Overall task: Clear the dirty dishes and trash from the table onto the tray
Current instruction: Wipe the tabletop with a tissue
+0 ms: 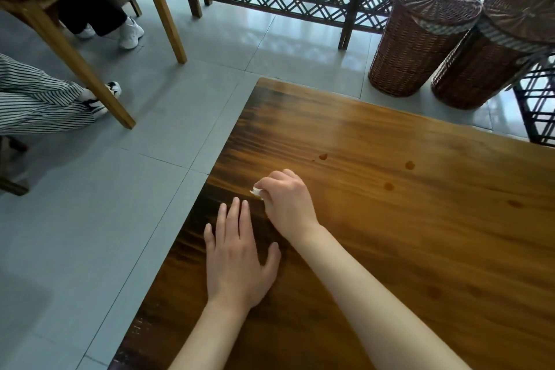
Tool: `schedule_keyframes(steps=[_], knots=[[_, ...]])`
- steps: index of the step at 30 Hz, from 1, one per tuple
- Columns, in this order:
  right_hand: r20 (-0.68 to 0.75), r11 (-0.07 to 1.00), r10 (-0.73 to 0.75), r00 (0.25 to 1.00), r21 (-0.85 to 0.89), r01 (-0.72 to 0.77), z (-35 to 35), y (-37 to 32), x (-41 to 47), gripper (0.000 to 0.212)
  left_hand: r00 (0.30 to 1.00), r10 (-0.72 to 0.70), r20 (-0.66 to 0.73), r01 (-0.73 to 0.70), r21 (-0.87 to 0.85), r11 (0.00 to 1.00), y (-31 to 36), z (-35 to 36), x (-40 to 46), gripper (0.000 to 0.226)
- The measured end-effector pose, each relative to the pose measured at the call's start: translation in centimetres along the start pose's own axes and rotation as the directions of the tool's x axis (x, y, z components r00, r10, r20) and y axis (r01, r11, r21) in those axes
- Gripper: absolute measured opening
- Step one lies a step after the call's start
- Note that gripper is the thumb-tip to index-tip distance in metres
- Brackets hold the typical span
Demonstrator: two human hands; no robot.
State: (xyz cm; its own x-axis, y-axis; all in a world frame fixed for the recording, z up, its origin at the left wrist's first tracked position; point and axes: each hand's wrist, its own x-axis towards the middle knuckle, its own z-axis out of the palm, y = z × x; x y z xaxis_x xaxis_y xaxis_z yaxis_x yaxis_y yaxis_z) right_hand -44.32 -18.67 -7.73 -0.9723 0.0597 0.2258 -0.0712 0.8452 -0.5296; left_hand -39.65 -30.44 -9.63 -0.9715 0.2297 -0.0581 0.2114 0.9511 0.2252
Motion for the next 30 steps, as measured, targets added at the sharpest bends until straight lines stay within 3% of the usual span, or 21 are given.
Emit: schedule_keyframes(steps=[3, 8, 16, 18, 21, 23, 27, 30], knots=[[0.012, 0.996, -0.063, 0.998, -0.059, 0.063, -0.3, 0.7, 0.3, 0.009, 1.0, 0.006, 0.004, -0.006, -0.003, 1.0, 0.2, 0.2, 0.2, 0.082], [-0.126, 0.985, 0.17, 0.977, -0.022, -0.174, -0.7, 1.9, 1.4, 0.014, 1.0, 0.0, 0.012, 0.0, 0.005, 1.0, 0.0, 0.3, 0.3, 0.084], [0.043, 0.986, -0.159, 0.986, -0.048, 0.161, 0.2, 0.3, -0.2, 0.005, 0.999, -0.006, 0.033, 0.006, -0.01, 1.0, 0.0, -0.1, 0.3, 0.081], [-0.008, 0.99, -0.078, 0.997, -0.116, 0.077, -0.5, 2.2, 1.1, 0.009, 0.999, -0.007, 0.039, 0.007, -0.005, 1.0, 0.0, -0.1, 0.2, 0.082], [-0.15, 0.967, 0.155, 0.976, -0.177, -0.181, -2.3, 6.4, 2.7, 0.017, 1.0, 0.0, 0.027, 0.0, -0.01, 1.0, 0.2, -0.4, 0.2, 0.081], [-0.164, 0.947, 0.229, 0.96, -0.19, -0.258, -3.2, 8.0, 3.1, 0.018, 1.0, 0.004, 0.03, -0.003, -0.013, 1.0, 0.2, -0.5, 0.2, 0.081], [-0.166, 0.95, 0.231, 0.959, -0.173, -0.259, -2.9, 7.1, 2.6, 0.019, 0.999, 0.011, 0.031, -0.011, 0.001, 1.0, 0.1, -0.5, -0.1, 0.079], [-0.075, 0.978, 0.083, 0.994, -0.185, -0.095, -2.2, 5.1, 1.6, 0.013, 0.999, 0.033, 0.01, -0.033, 0.015, 0.999, 0.4, -0.7, -0.1, 0.077]])
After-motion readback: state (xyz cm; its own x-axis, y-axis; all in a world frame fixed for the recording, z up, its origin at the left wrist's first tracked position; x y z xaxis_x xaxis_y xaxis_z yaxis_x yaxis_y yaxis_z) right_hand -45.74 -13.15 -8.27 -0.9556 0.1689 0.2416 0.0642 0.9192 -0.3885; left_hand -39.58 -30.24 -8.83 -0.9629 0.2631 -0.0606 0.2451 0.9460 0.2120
